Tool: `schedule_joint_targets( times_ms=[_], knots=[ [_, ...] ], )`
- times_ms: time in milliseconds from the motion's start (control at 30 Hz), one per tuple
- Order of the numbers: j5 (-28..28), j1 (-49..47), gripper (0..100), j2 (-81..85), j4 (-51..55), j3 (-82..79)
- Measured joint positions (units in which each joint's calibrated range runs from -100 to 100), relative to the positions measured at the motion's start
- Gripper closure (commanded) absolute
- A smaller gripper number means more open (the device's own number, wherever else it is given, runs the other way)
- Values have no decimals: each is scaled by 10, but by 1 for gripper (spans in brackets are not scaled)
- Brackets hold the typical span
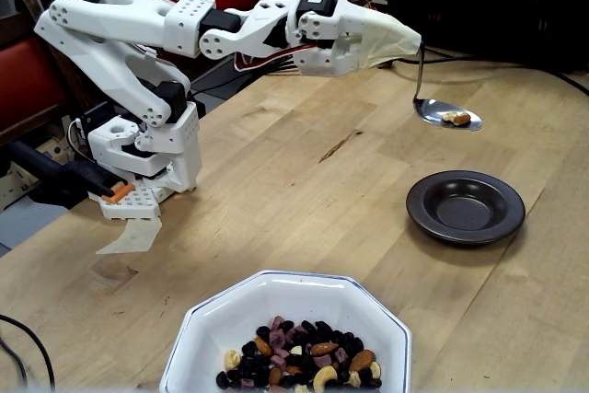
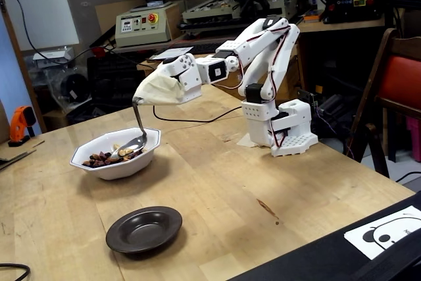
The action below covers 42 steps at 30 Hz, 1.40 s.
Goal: Use spoon to transfer food from the white bowl to brown plate
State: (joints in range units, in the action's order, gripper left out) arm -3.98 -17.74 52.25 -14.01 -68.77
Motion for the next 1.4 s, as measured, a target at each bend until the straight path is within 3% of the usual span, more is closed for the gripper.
schedule_joint_targets(
  times_ms=[333, 1400],
  knots=[
    [-1, -40, 95, 0, 0, 0],
    [0, -42, 95, -63, 0, 0]
  ],
)
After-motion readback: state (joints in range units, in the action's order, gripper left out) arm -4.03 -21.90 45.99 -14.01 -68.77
